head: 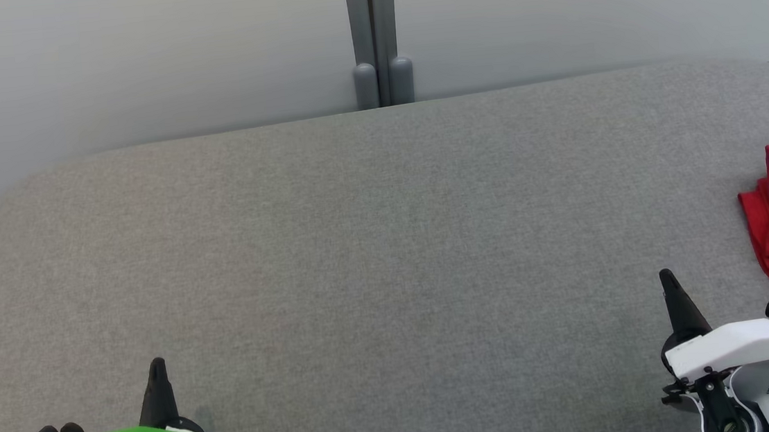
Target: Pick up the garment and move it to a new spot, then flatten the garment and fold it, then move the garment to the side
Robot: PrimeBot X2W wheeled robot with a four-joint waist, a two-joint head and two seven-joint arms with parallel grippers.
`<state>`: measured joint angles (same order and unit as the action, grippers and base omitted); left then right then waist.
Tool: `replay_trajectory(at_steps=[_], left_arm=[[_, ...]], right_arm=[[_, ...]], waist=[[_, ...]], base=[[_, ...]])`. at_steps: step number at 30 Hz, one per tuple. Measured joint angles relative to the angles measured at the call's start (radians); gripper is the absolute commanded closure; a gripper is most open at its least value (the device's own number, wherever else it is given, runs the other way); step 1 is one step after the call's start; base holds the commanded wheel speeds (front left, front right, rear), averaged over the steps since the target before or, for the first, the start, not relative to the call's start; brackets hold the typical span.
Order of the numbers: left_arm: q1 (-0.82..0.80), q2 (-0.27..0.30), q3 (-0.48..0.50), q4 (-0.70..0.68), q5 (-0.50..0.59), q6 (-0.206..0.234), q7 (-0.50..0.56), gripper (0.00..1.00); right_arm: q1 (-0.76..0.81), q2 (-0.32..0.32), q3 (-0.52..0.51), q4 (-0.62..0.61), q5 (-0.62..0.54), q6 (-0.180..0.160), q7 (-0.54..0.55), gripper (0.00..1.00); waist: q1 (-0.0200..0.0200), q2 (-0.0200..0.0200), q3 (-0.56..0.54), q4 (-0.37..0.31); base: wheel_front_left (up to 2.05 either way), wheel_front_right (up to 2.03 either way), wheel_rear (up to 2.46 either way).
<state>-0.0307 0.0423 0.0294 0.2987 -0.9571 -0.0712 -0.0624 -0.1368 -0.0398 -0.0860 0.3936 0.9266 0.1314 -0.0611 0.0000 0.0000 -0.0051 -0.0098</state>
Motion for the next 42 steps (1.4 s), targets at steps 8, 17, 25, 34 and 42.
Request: replay_trajectory(at_steps=[8,17,25,34,42], left_arm=[[-0.008,0.0,0.01,-0.008,-0.09,-0.004,0.023,1.0],[-0.019,0.001,0.024,-0.021,-0.182,-0.008,0.048,1.0],[-0.028,0.001,0.034,-0.032,-0.256,-0.012,0.071,1.0],[-0.039,0.001,0.044,-0.04,-0.342,-0.016,0.093,1.0],[-0.043,0.002,0.053,-0.048,-0.406,-0.017,0.109,1.0]], right_arm=[[0.002,-0.001,-0.003,-0.018,0.092,0.0,0.024,1.0],[0.003,-0.002,-0.007,-0.038,0.191,0.0,0.05,1.0],[0.003,-0.003,-0.011,-0.054,0.268,0.0,0.07,1.0],[0.003,-0.004,-0.015,-0.072,0.354,0.0,0.093,1.0],[0.004,-0.005,-0.018,-0.085,0.423,0.0,0.11,1.0]], waist=[[0.0,0.0,0.0,0.001],[0.0,0.0,0.001,0.002],[0.0,0.0,0.001,0.003],[0.0,0.0,0.002,0.004],[0.0,0.0,0.002,0.005]], base=[[0.0,0.0,0.0],[0.0,0.0,0.0],[0.0,0.0,0.0],[0.0,0.0,0.0],[0.0,0.0,0.0]])
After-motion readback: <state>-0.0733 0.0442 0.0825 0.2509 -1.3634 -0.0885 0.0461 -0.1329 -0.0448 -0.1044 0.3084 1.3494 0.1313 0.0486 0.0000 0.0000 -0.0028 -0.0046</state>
